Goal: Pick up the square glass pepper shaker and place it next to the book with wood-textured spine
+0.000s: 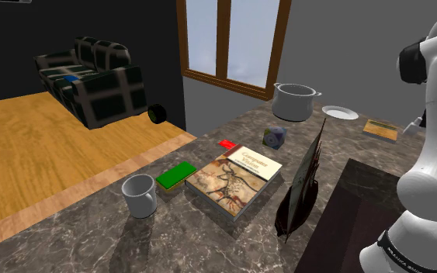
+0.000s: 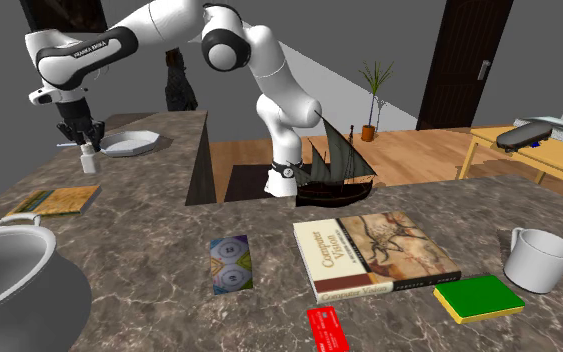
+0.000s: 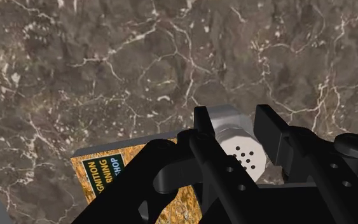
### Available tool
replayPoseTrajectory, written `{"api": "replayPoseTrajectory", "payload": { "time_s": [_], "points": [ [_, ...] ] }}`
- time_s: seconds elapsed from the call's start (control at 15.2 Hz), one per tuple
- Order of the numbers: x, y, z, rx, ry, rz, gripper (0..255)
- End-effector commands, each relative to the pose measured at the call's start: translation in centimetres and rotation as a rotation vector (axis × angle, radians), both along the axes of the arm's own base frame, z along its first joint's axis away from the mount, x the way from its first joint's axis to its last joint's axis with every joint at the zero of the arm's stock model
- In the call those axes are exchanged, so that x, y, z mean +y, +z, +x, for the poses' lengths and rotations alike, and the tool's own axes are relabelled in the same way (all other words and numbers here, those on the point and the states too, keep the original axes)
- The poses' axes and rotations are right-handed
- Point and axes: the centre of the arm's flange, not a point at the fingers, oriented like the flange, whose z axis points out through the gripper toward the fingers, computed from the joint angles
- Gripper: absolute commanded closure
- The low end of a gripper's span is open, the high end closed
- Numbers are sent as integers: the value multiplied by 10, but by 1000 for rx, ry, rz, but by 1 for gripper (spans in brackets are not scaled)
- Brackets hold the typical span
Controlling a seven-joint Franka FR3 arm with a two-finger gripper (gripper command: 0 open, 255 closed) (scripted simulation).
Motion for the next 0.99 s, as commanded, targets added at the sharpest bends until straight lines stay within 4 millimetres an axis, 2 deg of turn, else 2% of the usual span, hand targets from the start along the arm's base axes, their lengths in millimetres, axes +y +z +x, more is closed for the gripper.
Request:
{"api": "replayPoseTrajectory", "payload": {
  "time_s": [0.0, 0.4, 0.92],
  "points": [
    [0, -10, 0, 0, 0, 0, 255],
    [0, -42, 0, 0, 0, 0, 255],
    [0, -44, 0, 0, 0, 0, 255]
  ]
}}
